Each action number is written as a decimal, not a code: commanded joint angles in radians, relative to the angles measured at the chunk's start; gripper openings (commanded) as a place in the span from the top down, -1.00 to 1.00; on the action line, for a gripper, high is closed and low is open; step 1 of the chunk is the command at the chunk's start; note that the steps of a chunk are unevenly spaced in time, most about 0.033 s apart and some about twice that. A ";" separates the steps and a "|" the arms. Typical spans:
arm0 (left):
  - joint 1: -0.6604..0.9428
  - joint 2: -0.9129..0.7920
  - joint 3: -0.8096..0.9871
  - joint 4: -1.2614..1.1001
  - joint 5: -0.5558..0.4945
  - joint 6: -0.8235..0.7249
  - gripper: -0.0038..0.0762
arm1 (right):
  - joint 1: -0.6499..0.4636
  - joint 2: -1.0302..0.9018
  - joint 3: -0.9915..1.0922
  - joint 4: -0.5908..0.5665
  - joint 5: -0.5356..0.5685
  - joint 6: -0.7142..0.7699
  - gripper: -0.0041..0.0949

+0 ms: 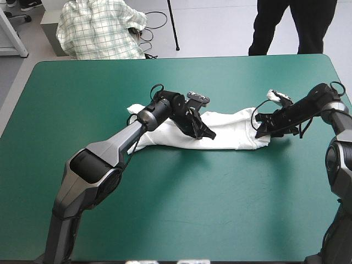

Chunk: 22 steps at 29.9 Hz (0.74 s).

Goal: Fold the cloth

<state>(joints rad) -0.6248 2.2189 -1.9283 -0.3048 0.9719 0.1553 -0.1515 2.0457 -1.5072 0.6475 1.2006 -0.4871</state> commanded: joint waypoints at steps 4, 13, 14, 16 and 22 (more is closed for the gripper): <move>-0.002 -0.041 -0.019 -0.014 0.005 -0.008 0.93 | 0.006 -0.027 -0.017 0.100 0.043 -0.002 0.95; -0.002 -0.041 -0.019 -0.014 0.016 -0.010 0.93 | -0.005 -0.155 -0.139 0.226 0.050 0.003 0.95; -0.002 -0.041 -0.019 -0.014 0.016 -0.012 0.93 | -0.005 -0.166 -0.145 0.226 0.050 0.005 0.95; 0.000 -0.041 -0.019 -0.014 0.016 -0.012 0.93 | -0.005 -0.204 -0.157 0.229 0.050 0.005 0.95; 0.000 -0.041 -0.019 -0.014 0.002 -0.028 0.93 | -0.005 -0.262 -0.163 0.252 0.048 0.008 0.95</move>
<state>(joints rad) -0.6248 2.2189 -1.9294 -0.3058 0.9748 0.1412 -0.1498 1.8557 -1.6377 0.8362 1.2245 -0.4775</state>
